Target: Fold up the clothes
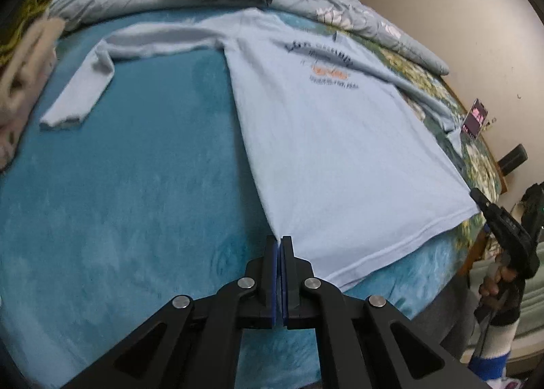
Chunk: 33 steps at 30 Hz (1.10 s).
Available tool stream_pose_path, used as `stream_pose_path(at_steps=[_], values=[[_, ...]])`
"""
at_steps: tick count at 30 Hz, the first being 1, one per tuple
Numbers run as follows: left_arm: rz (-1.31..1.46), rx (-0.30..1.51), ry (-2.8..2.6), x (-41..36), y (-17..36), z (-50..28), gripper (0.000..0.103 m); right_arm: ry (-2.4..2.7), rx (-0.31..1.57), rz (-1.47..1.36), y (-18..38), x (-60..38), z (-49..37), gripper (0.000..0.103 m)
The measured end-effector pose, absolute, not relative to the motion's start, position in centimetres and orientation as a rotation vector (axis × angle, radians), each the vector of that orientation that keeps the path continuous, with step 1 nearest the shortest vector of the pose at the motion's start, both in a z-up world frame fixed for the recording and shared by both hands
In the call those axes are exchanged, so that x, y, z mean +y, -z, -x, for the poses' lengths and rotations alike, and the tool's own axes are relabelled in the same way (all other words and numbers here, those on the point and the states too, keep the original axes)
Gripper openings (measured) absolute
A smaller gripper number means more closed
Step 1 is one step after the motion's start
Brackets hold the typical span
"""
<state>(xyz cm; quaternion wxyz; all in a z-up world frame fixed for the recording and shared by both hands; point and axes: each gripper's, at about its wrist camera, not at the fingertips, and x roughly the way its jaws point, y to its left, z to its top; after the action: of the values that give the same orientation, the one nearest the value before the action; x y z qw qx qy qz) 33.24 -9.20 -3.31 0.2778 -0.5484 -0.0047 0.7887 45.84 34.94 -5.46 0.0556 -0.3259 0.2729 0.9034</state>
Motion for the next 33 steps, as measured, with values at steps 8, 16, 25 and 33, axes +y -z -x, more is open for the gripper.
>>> stream_pose_path(at_steps=[8,16,25,33], values=[[1.500,-0.019,-2.107,-10.1,4.6,-33.2,0.002,-2.676,0.805,1.094,7.8,35.0,-45.8,0.005],[1.438,-0.005,-2.093,-9.4,3.5,-32.9,0.005,-2.703,0.807,1.128,7.7,34.9,-45.6,0.006],[1.293,0.037,-2.219,-8.0,1.4,-26.0,0.048,-2.769,0.604,1.186,4.9,35.6,-41.2,0.007],[1.128,0.125,-2.283,-2.7,-0.4,-13.1,0.058,-2.874,0.415,1.254,1.1,36.3,-27.7,0.007]])
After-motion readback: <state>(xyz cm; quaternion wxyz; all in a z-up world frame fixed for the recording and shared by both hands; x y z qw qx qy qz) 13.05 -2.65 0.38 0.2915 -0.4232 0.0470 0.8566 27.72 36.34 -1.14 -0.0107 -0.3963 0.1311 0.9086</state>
